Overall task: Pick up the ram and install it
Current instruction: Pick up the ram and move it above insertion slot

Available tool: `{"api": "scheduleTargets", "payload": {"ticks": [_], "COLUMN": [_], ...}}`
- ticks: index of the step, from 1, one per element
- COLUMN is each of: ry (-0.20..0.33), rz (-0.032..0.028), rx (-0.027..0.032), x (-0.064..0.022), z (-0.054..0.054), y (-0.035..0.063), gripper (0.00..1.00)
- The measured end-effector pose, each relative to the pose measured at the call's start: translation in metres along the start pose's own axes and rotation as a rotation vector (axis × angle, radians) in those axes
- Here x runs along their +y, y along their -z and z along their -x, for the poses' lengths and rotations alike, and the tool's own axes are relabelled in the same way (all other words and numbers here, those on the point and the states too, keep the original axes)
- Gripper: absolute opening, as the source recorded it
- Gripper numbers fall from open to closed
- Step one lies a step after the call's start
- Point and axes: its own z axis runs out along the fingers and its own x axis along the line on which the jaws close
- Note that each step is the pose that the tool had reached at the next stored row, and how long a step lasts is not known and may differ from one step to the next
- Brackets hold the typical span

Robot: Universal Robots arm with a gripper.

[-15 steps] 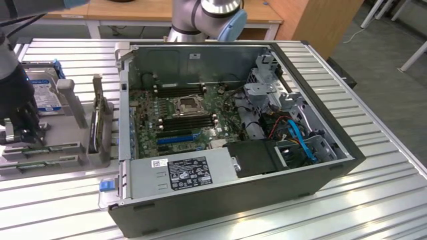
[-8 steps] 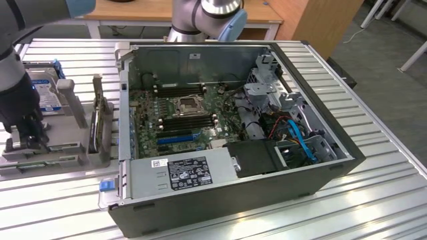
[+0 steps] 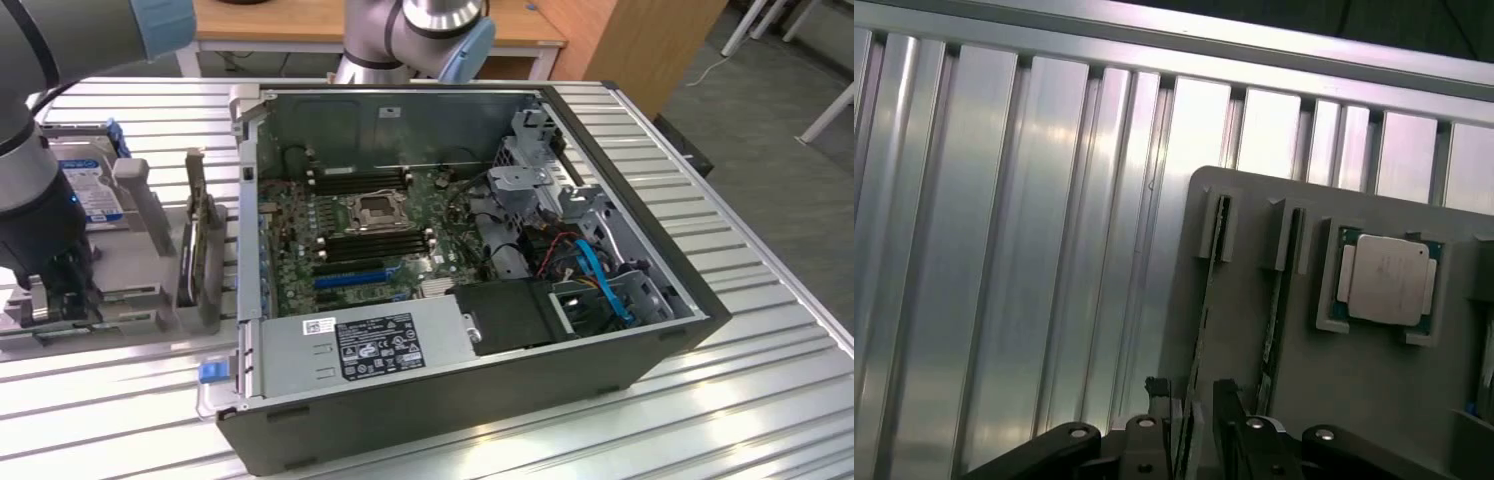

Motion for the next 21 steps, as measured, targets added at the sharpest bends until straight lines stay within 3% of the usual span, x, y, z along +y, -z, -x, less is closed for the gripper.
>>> {"api": "scheduleTargets", "payload": {"ticks": [15,18,21], "ry": [-0.007,-0.055,-0.064], "rz": [-0.0002,-0.0014,-0.0019], "rx": [-0.0003,-0.0024,-0.0031], "x": [-0.0012,-0.0013,-0.0016], "z": [-0.001,-0.001,-0.001], "y": [-0.0266,-0.0303,-0.0319], "gripper": [0.31,0.31,0.31]}}
